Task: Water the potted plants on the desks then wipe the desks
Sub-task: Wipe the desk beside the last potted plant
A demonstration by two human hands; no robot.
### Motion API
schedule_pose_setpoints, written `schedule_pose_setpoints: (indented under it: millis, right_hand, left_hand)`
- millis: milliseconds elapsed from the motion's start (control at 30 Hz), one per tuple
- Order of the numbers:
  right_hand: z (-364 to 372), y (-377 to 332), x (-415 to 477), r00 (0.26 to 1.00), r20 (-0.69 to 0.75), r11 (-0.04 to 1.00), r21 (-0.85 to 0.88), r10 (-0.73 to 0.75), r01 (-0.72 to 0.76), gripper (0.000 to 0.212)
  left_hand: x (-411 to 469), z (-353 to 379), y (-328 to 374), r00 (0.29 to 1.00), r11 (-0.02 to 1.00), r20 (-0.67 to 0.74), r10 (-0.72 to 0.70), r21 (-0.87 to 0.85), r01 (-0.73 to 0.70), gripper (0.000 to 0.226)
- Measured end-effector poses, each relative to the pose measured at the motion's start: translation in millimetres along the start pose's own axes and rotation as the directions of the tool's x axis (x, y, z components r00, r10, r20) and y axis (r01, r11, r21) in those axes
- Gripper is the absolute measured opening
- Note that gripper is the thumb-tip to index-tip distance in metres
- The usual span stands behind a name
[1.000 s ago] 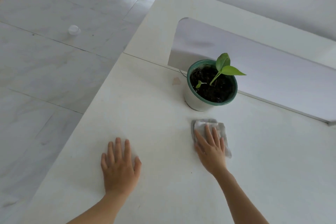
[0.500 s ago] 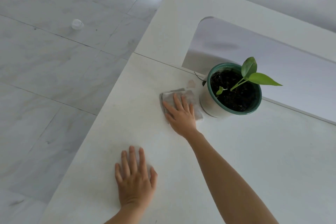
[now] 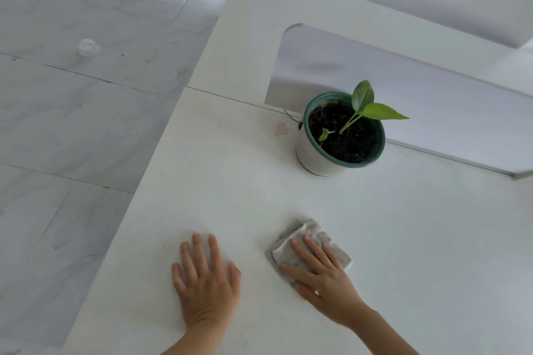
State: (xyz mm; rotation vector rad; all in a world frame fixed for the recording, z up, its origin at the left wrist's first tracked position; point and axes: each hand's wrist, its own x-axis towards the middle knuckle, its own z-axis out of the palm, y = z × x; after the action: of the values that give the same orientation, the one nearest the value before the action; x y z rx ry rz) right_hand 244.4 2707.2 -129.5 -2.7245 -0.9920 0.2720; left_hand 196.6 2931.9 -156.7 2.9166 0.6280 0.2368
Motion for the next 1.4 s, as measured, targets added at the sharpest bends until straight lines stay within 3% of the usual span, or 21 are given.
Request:
schedule_pose_setpoints:
  millis: [133, 233, 267, 367, 433, 567, 700, 833, 900, 1000, 1067, 1133, 1200, 1233, 1300, 1400]
  right_hand:
    - [-19.4, 62.6, -21.2, 0.949, 0.020, 0.949, -0.013, 0.316, -0.316, 0.045]
    - [-39.9, 95.4, -11.5, 0.750, 0.007, 0.749, 0.059, 0.661, -0.660, 0.060]
    - [-45.1, 98.4, -2.8, 0.673, 0.020, 0.668, 0.099, 0.740, -0.738, 0.055]
    - [-50.1, 92.7, 31.5, 0.510, 0.022, 0.496, 0.198, 0.860, -0.845, 0.047]
    - [-47.7, 87.2, 46.9, 0.475, 0.031, 0.455, 0.240, 0.879, -0.858, 0.049]
    - [-46.6, 73.2, 53.0, 0.550, 0.018, 0.530, 0.239, 0.835, -0.813, 0.048]
    - [-39.3, 41.6, 47.1, 0.697, 0.005, 0.682, 0.207, 0.717, -0.702, 0.044]
    - [-28.7, -4.7, 24.6, 0.820, 0.092, 0.790, 0.226, 0.565, -0.570, 0.072]
    - [-23.7, -27.8, 10.2, 0.857, 0.095, 0.827, 0.226, 0.507, -0.515, 0.069]
    - [-21.4, -47.6, -8.0, 0.861, 0.075, 0.825, 0.255, 0.503, -0.504, 0.045]
    - [-24.8, -54.7, -15.1, 0.826, 0.060, 0.787, 0.270, 0.561, -0.554, 0.051]
    - [-26.4, -55.3, -19.0, 0.777, 0.001, 0.754, 0.241, 0.630, -0.612, 0.055]
    - [-32.4, -59.0, -18.8, 0.698, 0.016, 0.684, 0.186, 0.716, -0.706, 0.048]
    - [-33.6, -60.2, -18.3, 0.692, -0.014, 0.686, 0.141, 0.722, -0.713, 0.041]
    - [-35.9, -58.0, -18.4, 0.717, -0.070, 0.719, -0.007, 0.693, -0.695, 0.034]
    - [-29.9, -51.1, -15.1, 0.702, -0.116, 0.700, -0.061, 0.703, -0.712, 0.033]
  left_hand:
    - [-0.1, 1.3, -0.7, 1.000, 1.000, -0.007, 0.001, 0.001, -0.001, 0.058]
    - [-0.6, 3.5, -1.3, 1.000, 1.000, -0.016, 0.003, -0.002, -0.003, 0.059]
    - [-1.3, 4.0, -1.2, 1.000, 1.000, -0.026, 0.007, 0.000, -0.007, 0.059]
    - [-1.5, 5.8, -1.6, 0.999, 1.000, -0.052, 0.011, 0.001, -0.011, 0.059]
    - [-2.0, 6.8, -1.6, 0.998, 1.000, -0.061, 0.019, 0.014, -0.018, 0.058]
    - [-1.2, 9.3, -2.3, 0.998, 0.999, -0.066, 0.025, 0.023, -0.024, 0.058]
    - [-0.8, 6.9, -0.9, 0.999, 1.000, -0.043, 0.009, -0.016, -0.010, 0.059]
    - [2.1, -1.9, 0.3, 0.999, 0.997, 0.032, -0.008, -0.077, 0.011, 0.059]
    - [4.1, -9.5, 1.0, 0.994, 0.994, 0.107, -0.013, -0.105, 0.024, 0.060]
    - [6.7, -19.1, -0.1, 0.973, 0.990, 0.232, -0.021, -0.131, 0.052, 0.063]
    - [4.8, -27.9, -1.5, 0.947, 0.976, 0.320, 0.005, -0.208, 0.065, 0.062]
    - [3.1, -30.5, -6.8, 0.946, 0.942, 0.319, 0.051, -0.330, 0.060, 0.058]
    - [2.3, -34.1, -22.7, 0.966, 0.817, 0.236, 0.103, -0.574, 0.053, 0.050]
    - [3.5, -45.1, -33.6, 0.975, 0.736, 0.200, 0.095, -0.673, 0.066, 0.041]
    - [1.2, -66.6, -54.3, 0.984, 0.586, 0.179, 0.011, -0.798, 0.138, 0.018]
    - [-18.6, -86.0, -92.4, 0.965, 0.390, 0.213, -0.155, -0.884, 0.258, 0.016]
